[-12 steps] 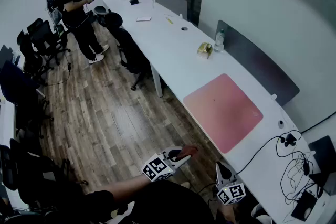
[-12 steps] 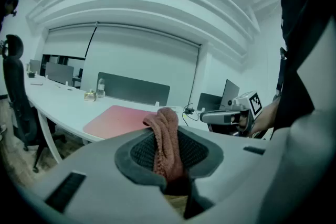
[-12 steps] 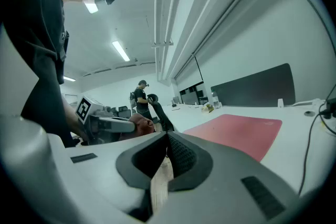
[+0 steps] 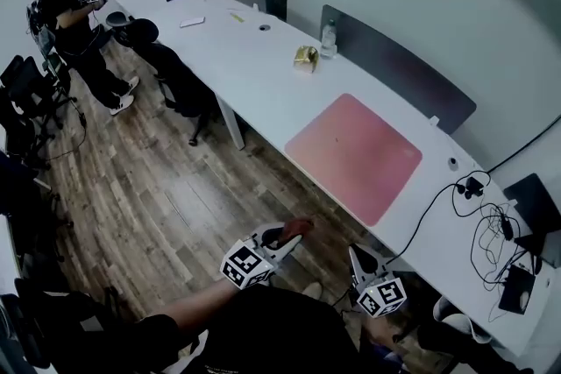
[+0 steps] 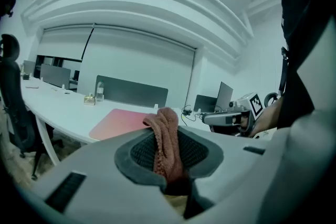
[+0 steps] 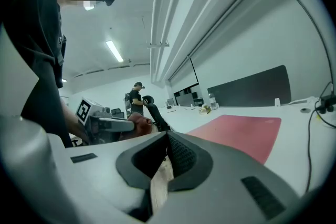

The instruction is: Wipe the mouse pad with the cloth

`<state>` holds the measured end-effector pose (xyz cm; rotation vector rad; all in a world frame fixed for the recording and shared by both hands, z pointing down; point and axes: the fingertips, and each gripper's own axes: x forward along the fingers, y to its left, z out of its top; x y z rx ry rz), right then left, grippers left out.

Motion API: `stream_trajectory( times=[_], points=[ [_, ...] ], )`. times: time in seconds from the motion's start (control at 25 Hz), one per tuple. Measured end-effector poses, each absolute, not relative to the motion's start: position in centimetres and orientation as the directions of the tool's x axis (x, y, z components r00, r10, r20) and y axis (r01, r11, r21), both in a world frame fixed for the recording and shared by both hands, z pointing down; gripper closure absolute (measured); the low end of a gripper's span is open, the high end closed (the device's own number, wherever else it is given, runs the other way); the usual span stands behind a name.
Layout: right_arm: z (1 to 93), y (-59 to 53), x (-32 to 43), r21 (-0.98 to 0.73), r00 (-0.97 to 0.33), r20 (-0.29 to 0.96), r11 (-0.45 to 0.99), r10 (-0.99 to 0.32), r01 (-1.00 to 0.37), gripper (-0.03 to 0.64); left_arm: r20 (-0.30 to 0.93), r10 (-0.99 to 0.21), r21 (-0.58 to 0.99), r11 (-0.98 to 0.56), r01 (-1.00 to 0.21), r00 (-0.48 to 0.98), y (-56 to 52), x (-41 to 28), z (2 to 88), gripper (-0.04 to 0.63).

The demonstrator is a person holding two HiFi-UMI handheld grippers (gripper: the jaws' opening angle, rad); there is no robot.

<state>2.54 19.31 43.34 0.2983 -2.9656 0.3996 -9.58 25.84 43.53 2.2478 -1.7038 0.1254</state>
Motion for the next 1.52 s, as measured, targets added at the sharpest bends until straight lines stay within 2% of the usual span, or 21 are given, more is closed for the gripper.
stream_trajectory(
  times=[0.72, 1.12, 1.52],
  points=[
    [43.5, 23.2, -2.4, -0.219, -0.935, 0.181, 0.914, -0.305, -0.34, 0.591, 0.223, -0.905, 0.225, -0.314, -0.922, 0.363, 29.8, -15.5, 44.2, 0.509],
    [44.3, 24.9, -5.4, -0.207, -0.928, 0.227, 0.916, -0.296, -0.343, 0.591, 0.214, -0.907, 0.256, -0.307, -0.917, 0.363, 31.1, -18.6, 44.8, 0.509],
    [44.8, 23.3, -6.7, -0.205, -0.929, 0.224, 0.918, -0.294, -0.34, 0.591, 0.245, -0.888, 0.271, -0.323, -0.907, 0.39, 29.4, -18.7, 46.1, 0.509]
  ],
)
